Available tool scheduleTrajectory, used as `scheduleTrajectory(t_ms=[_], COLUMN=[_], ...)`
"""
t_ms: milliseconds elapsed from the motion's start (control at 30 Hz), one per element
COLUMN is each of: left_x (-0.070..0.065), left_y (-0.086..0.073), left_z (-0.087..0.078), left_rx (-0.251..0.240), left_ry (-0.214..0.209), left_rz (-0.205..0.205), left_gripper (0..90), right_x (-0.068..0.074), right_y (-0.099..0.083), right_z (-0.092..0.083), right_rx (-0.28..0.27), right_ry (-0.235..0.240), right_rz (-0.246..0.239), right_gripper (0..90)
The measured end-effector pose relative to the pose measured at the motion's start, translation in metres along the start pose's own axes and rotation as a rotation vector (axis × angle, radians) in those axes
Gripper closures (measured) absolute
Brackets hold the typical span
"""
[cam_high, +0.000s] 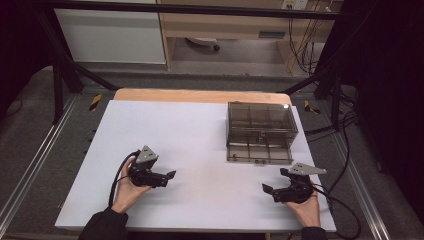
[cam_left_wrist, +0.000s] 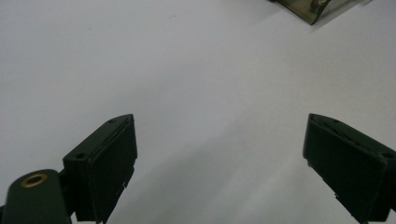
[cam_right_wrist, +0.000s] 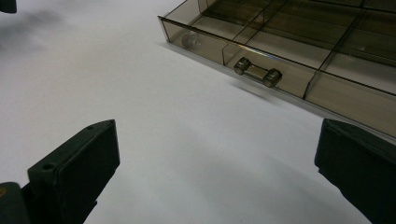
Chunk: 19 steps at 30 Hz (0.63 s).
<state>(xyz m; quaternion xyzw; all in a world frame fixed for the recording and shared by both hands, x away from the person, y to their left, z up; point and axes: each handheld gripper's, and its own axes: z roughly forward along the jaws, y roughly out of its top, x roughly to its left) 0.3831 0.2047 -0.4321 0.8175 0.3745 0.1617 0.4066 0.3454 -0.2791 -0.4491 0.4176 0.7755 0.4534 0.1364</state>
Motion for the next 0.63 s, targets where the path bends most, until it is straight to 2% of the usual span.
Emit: scheduleTrajectory(t_ms=[400,633], left_x=[0.019,0.027], left_y=[-0.036,-0.048], left_z=[-0.031,-0.037], left_rx=[-0.011,0.008], left_ry=[0.041,0.070], left_rz=[-0.033,-0.046], left_gripper=[9.2,8.9], right_x=[-0.001,0.000], right_y=[-0.001,-0.001], right_z=[0.000,0.000], right_rx=[0.002,0.004], right_ry=[0.001,0.004], right_rz=[-0.001,0.006], right_gripper=[0.6,0.6])
